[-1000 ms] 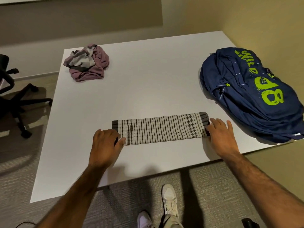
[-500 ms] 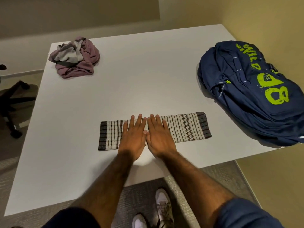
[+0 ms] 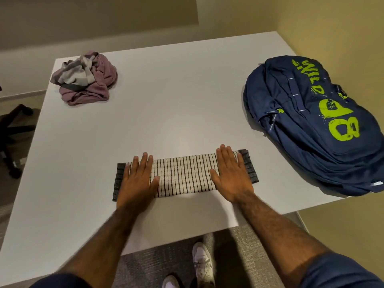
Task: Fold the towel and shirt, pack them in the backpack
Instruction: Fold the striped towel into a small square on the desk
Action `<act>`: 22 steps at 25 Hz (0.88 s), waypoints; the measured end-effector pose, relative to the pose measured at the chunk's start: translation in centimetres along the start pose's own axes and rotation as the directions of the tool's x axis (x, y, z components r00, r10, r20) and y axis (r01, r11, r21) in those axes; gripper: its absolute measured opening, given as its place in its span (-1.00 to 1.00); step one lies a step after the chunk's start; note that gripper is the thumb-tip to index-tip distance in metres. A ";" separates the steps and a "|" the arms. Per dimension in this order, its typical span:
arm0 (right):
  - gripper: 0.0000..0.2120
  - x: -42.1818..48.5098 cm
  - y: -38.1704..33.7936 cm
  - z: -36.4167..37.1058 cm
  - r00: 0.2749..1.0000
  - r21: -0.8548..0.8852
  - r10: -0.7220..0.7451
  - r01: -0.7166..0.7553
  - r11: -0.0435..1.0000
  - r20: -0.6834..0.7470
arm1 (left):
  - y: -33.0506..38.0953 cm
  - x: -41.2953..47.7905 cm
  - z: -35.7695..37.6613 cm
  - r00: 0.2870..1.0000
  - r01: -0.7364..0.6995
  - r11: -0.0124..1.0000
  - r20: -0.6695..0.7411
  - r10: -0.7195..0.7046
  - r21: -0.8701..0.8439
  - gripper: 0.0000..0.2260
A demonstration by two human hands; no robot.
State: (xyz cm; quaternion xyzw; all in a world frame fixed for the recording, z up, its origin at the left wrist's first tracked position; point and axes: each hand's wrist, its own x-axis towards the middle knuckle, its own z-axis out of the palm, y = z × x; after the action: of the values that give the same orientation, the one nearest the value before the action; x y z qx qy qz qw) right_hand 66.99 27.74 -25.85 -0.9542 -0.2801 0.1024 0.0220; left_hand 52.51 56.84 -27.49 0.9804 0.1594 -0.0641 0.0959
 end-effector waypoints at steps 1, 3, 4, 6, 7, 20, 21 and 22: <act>-0.30 0.0 1.0 0.0 1.000 -0.004 0.009 -0.009 1.000 -0.005 | -0.5 -0.1 -0.2 1.000 0.024 1.000 0.002 -0.024 0.002 -0.35; -0.28 0.2 2.4 0.0 0.999 -0.030 0.012 -0.013 0.999 -0.033 | -1.3 -0.1 -0.4 0.999 0.047 0.998 -0.014 -0.046 0.044 -0.33; -0.28 0.2 2.9 0.0 0.999 -0.053 0.020 -0.022 0.998 -0.043 | -1.7 -0.2 -0.5 0.998 0.069 0.995 -0.020 -0.067 0.071 -0.32; -0.26 0.0 3.8 -0.2 0.993 -0.053 0.108 -0.111 0.992 -0.049 | -2.1 -0.4 -1.1 0.987 0.159 0.985 -0.018 -0.158 0.071 -0.31; -0.26 -0.2 3.7 -0.5 0.979 -0.029 0.190 -0.192 0.981 -0.075 | -1.7 -0.4 -1.5 0.980 0.200 0.978 -0.033 -0.198 0.056 -0.32; -0.28 2.2 -5.0 -0.1 0.991 0.090 -0.130 0.130 0.987 -0.004 | 5.7 2.7 0.3 0.994 -0.103 0.994 -0.031 0.102 -0.034 -0.39; -0.27 2.3 -4.2 -0.3 0.993 0.084 -0.113 0.111 0.990 0.017 | 4.9 2.5 0.2 0.996 -0.085 0.995 -0.038 0.083 -0.051 -0.39; -0.27 2.5 -3.1 -0.3 0.995 0.065 -0.093 0.091 0.994 0.032 | 3.9 2.3 0.1 0.997 -0.062 0.996 -0.045 0.059 -0.061 -0.39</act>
State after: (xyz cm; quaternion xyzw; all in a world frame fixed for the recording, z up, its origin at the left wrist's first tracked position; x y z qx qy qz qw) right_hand 67.43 31.70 -25.65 -0.9372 -0.3208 0.1267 0.0523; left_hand 55.95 53.86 -27.33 0.9825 0.1337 -0.0352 0.1250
